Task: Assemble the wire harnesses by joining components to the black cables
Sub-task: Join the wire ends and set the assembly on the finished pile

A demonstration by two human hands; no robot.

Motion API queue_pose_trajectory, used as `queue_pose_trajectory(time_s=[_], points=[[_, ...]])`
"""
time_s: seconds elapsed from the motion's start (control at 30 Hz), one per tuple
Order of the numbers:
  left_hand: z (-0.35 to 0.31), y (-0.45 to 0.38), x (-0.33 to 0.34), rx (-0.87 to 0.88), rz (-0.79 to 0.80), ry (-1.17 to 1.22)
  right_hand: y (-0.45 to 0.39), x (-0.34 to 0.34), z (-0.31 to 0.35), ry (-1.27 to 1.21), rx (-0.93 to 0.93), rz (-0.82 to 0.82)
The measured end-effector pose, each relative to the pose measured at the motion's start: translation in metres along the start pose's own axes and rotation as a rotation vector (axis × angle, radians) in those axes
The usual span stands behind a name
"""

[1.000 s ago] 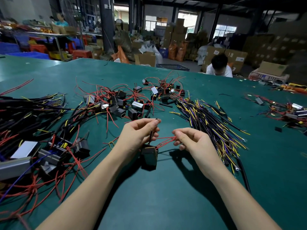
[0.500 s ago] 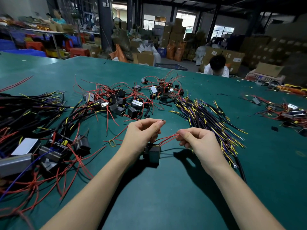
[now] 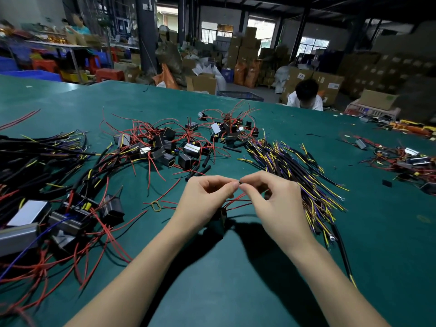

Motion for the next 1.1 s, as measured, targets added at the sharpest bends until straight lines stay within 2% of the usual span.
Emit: queue_pose_trajectory(time_s=[0.13, 0.27, 0.43, 0.67, 0.83, 0.9, 0.97, 1.1], points=[[-0.001, -0.001, 0.001, 0.016, 0.032, -0.038, 0.002, -0.001, -0.014, -0.165, 0.172, 0.008], [-0.003, 0.0, 0.002, 0.044, 0.021, -0.065, 0.004, 0.002, -0.015, -0.152, 0.147, 0.045], [-0.005, 0.003, 0.005, 0.067, 0.009, -0.067, 0.004, 0.002, -0.015, -0.148, 0.14, 0.0], [-0.001, 0.001, 0.004, 0.053, 0.023, -0.068, 0.002, 0.004, -0.02, -0.288, 0.259, -0.025], [0.003, -0.002, -0.001, 0.025, -0.006, -0.014, 0.003, 0.012, -0.022, -0.496, 0.388, -0.076], [0.004, -0.003, -0.002, 0.012, -0.013, 0.007, 0.002, 0.011, -0.021, -0.424, 0.341, 0.003], [0.004, -0.005, -0.003, -0.01, -0.015, 0.034, -0.001, 0.003, -0.019, -0.235, 0.244, 0.077], [0.005, -0.006, -0.003, -0.018, 0.008, 0.033, -0.009, -0.008, -0.008, 0.171, -0.176, 0.247]])
Point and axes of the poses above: each hand's wrist, its own y-axis away from the middle knuckle, its own x-axis out of the palm, z = x × y, the point moved 4 cm from there along -y, towards the middle knuckle, and after that the axes turned 9 degrees about -x, right-handed, at the moved point
